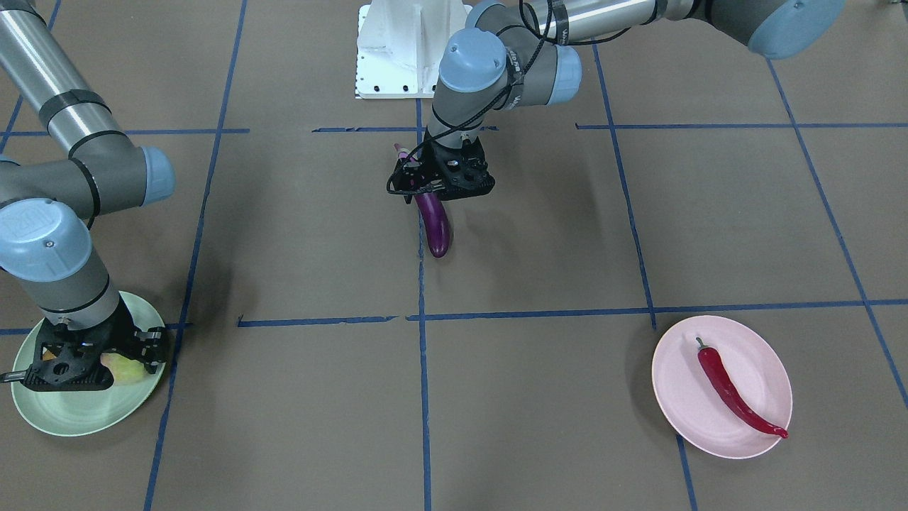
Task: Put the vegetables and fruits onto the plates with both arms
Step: 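Carry peach to green plate with right gripper while left grasps eggplant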
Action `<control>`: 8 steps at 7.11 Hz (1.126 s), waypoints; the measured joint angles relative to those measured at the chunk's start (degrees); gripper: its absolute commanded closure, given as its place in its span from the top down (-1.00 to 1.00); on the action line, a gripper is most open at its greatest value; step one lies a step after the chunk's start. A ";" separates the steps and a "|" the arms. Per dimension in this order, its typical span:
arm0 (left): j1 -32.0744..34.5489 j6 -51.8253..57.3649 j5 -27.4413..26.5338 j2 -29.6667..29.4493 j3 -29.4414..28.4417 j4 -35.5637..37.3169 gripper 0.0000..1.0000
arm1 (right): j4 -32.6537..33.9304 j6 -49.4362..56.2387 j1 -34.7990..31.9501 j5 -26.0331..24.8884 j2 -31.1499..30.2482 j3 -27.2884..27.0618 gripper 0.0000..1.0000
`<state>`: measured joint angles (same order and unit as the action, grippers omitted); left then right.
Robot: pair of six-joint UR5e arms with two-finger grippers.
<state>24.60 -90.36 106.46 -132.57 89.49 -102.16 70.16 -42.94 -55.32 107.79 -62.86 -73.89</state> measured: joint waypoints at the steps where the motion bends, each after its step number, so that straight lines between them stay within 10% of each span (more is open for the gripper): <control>1: -0.39 -0.07 -0.07 0.05 -0.14 0.10 0.85 | -0.23 0.80 -0.58 0.27 -0.50 0.17 1.00; 3: -2.58 -0.17 -1.84 0.11 -0.86 0.12 -0.64 | -0.35 1.92 -2.83 2.80 -0.73 -0.24 1.00; 4: -3.13 -0.24 -2.58 0.12 -0.98 0.12 -1.00 | -0.36 2.08 -4.41 5.33 -1.13 -1.22 1.00; 8: 3.40 -1.60 -2.83 3.64 5.33 0.03 -1.00 | 0.18 2.24 -11.76 22.34 -13.43 -16.47 1.00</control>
<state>28.00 -91.96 103.63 -128.93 94.82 -102.13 70.33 -40.70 -67.08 130.13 -76.30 -90.36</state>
